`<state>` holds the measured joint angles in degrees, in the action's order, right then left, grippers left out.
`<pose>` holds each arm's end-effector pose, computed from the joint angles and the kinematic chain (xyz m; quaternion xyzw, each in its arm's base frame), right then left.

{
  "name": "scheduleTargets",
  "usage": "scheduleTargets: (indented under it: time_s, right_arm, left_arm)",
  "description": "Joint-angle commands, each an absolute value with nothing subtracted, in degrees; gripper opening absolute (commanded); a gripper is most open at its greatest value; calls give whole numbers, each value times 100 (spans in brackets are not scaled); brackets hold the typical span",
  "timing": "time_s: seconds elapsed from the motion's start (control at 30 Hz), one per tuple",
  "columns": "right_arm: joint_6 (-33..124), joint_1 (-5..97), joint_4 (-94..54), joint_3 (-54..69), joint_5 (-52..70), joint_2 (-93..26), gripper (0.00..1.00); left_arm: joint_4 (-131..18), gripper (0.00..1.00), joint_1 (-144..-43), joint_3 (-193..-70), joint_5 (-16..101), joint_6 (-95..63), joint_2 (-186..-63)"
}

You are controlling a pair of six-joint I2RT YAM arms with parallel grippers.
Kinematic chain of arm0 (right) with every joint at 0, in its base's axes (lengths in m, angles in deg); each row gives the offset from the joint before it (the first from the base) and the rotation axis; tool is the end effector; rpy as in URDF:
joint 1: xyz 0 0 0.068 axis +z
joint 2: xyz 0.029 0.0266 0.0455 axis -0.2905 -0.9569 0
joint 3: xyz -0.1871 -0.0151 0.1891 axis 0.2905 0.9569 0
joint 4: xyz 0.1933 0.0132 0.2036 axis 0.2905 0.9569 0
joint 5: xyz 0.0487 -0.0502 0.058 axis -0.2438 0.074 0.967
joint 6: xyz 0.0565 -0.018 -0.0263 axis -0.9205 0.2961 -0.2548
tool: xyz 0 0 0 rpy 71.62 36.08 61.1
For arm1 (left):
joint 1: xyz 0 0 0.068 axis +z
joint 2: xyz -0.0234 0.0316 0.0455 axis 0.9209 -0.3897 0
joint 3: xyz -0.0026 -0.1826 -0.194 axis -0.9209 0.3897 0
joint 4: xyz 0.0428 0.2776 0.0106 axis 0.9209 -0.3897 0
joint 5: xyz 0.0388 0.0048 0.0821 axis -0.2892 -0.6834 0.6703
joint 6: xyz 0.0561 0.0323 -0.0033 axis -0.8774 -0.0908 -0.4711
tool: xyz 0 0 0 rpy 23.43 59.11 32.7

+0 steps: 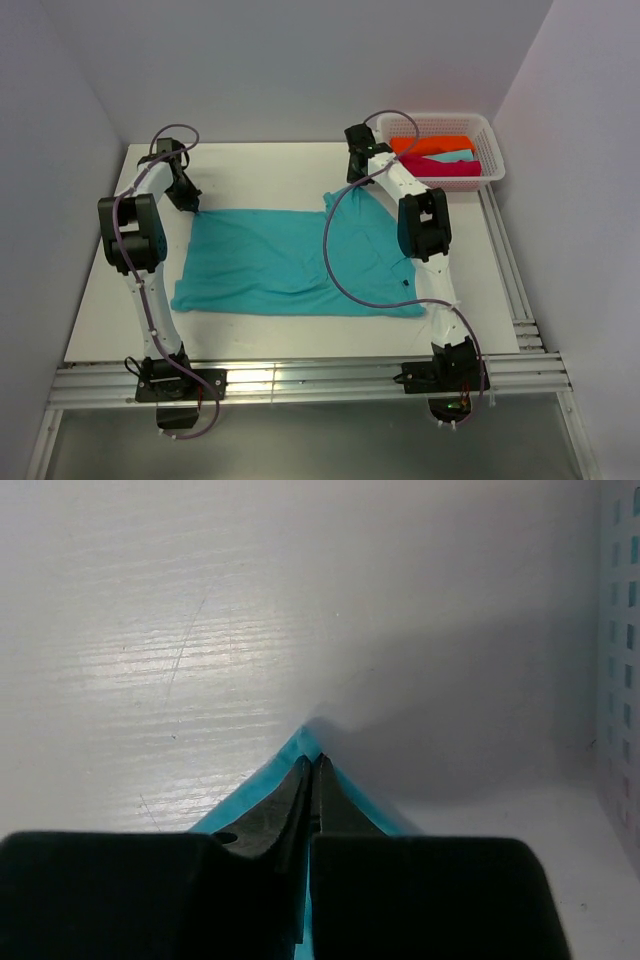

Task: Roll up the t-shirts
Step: Fold the tshirt

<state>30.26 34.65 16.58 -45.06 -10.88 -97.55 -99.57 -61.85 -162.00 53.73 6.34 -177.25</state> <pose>0.5500 0.1653 0.1417 0.0663 0.9450 0.0117 0.3199 0.4917 0.0477 0.1394 -0.3298 0.9222 -0.0229 0.2005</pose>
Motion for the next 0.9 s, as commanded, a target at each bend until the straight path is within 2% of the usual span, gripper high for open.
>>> scheduleTargets:
  time_s: [0.0,0.3,0.87]
  right_arm:
    - [3062,3465,1422,-4711,-1253,-9512,0]
    - [2974,3421,1509,-4475,-1131,-8950,0]
    - [2860,3403,1484,-3209,-893,-7659,0]
  left_arm:
    - [-10217,0,-6117,-16180,5648,448,-17504]
    - [-10287,0,-6117,-16066,5666,422,-17171]
    - [-10173,0,-6109,-15574,5595,396,-16397]
